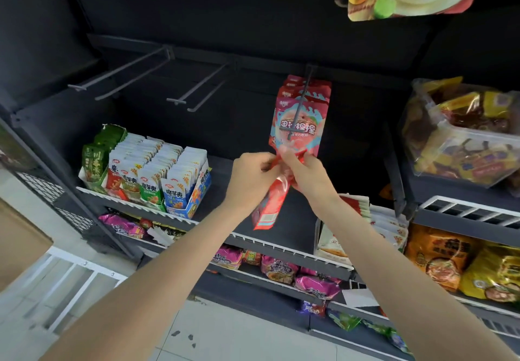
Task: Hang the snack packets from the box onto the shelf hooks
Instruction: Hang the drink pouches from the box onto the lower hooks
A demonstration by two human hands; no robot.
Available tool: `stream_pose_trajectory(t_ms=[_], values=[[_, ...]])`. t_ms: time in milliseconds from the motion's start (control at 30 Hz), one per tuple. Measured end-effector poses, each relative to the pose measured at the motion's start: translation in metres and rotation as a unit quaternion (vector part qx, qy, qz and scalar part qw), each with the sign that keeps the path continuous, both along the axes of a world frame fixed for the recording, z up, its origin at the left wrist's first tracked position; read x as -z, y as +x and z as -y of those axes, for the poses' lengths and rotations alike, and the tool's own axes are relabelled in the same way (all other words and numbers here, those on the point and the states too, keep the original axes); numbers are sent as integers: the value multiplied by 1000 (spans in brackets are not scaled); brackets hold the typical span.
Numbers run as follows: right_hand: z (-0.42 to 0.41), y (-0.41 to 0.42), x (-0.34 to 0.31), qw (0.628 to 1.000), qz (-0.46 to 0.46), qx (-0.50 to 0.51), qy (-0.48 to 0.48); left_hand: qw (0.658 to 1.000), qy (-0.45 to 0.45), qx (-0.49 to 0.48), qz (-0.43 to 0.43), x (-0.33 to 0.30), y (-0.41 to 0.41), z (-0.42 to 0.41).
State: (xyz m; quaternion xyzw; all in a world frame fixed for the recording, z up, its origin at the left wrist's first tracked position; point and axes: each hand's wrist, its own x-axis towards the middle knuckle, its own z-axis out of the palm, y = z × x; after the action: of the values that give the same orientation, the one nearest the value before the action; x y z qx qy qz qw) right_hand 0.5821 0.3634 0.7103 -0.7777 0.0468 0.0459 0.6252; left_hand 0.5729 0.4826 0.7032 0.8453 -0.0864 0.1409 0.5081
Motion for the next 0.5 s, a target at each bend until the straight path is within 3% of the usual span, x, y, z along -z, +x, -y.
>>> stream_pose_trajectory(t_ms=[67, 267, 400, 433, 500], values=[[-4, 2, 1, 999, -10, -12, 42, 1000, 11, 23, -9, 5, -2, 3], [11, 7, 3, 999, -1, -1, 32, 966, -120, 172, -150, 9, -7, -13], [21, 6, -3, 995, 70, -41, -63, 998, 14, -7, 54, 3, -2, -23], [22, 7, -7, 990, 92, -40, -95, 996, 21, -43, 80, 0, 1, -22], [21, 7, -14, 984, 127, -23, -122, 998, 0, -41, 46, -7, 8, -20]])
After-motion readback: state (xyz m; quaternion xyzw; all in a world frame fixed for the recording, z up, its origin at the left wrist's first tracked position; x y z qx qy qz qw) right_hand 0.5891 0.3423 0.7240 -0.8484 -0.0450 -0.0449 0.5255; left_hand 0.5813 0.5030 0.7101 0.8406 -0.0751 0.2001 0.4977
